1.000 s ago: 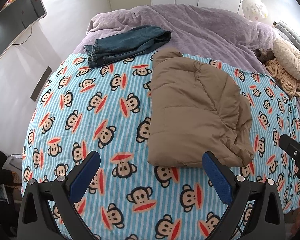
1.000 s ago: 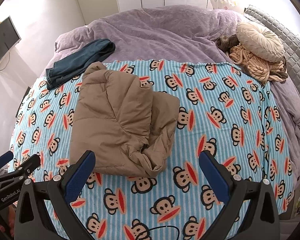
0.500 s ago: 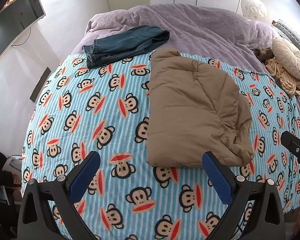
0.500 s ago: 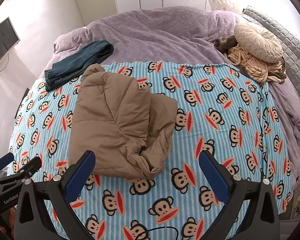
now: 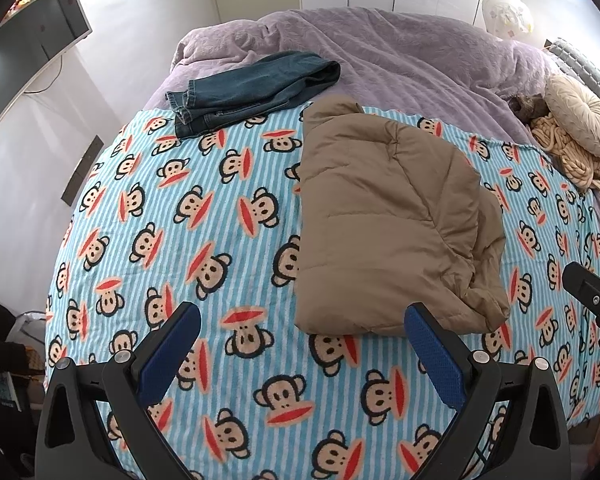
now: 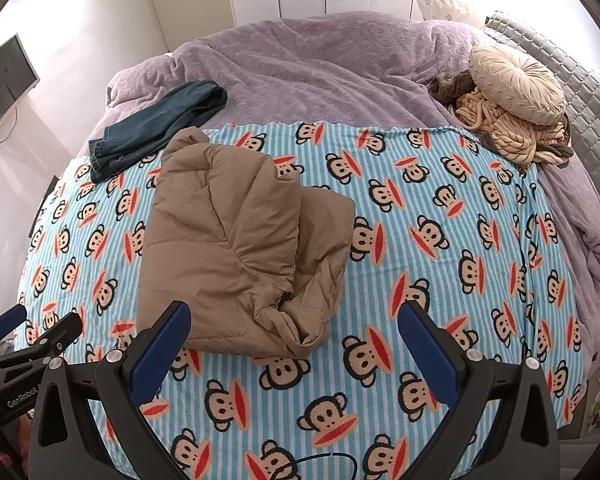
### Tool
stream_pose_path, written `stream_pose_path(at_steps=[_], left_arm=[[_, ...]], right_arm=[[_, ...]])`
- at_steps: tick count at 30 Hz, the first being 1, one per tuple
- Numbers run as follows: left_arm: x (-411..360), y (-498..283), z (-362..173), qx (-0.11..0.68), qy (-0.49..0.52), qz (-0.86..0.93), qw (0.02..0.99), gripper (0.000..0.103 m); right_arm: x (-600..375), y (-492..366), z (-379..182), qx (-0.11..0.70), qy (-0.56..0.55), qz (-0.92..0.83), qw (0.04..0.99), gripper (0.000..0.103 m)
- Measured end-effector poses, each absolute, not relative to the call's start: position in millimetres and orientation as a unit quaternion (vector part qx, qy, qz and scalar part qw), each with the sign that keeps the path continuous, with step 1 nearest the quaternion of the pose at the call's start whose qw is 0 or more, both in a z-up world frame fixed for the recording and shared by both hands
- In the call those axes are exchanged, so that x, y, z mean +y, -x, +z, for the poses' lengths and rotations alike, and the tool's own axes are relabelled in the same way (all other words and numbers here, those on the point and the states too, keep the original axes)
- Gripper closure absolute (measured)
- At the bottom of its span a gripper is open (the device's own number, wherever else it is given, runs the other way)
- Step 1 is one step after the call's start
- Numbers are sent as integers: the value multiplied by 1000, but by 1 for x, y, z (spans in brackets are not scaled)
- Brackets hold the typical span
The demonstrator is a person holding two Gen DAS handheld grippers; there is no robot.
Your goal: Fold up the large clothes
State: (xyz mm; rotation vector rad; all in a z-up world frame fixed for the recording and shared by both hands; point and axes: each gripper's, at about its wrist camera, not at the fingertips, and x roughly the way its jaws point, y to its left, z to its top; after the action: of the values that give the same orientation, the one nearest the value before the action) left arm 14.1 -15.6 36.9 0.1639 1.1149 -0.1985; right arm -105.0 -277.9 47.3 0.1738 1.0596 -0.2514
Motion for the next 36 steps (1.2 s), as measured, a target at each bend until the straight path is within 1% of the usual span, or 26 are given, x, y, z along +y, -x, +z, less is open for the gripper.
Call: stream_pose_path(at_steps=[36], left_arm=[[-16, -18, 37, 516, -94, -99, 846, 1]], right_arm=[[-279, 105, 44, 505, -82, -117, 852, 0]])
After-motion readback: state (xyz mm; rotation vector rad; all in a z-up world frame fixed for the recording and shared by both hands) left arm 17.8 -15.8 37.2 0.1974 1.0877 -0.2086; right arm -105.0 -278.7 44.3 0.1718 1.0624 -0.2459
